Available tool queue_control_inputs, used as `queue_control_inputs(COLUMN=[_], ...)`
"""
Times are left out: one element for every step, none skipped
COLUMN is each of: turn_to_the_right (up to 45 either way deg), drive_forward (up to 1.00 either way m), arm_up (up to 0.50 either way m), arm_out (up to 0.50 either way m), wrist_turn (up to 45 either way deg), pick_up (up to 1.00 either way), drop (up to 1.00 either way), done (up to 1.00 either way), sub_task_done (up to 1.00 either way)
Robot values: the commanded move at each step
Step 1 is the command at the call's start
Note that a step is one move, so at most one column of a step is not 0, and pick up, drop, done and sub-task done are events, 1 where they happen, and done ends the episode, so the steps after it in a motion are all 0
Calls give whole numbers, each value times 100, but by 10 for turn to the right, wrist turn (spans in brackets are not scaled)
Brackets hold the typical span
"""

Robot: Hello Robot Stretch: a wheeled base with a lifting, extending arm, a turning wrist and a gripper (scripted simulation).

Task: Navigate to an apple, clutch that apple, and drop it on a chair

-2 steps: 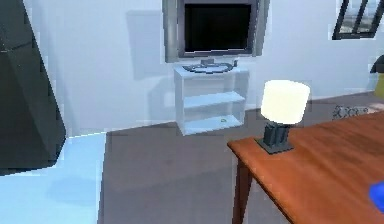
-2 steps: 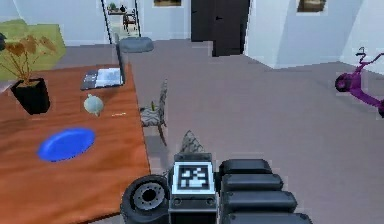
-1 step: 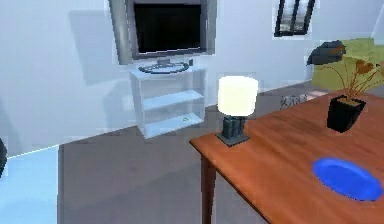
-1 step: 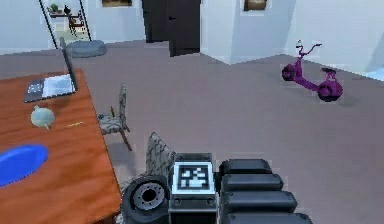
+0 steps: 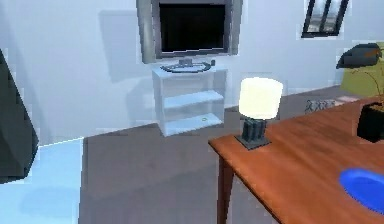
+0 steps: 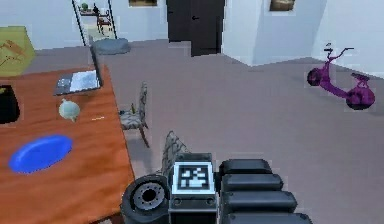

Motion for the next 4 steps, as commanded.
queue_control_inputs(turn_to_the_right=[30,-30,450,450], drive_forward=[0,0,0,0], arm_up=[0,0,0,0], arm_out=[0,0,0,0], wrist_turn=[0,0,0,0], pick_up=[0,0,0,0], drop=[0,0,0,0], done=[0,0,0,0], sub_task_done=[0,0,0,0])
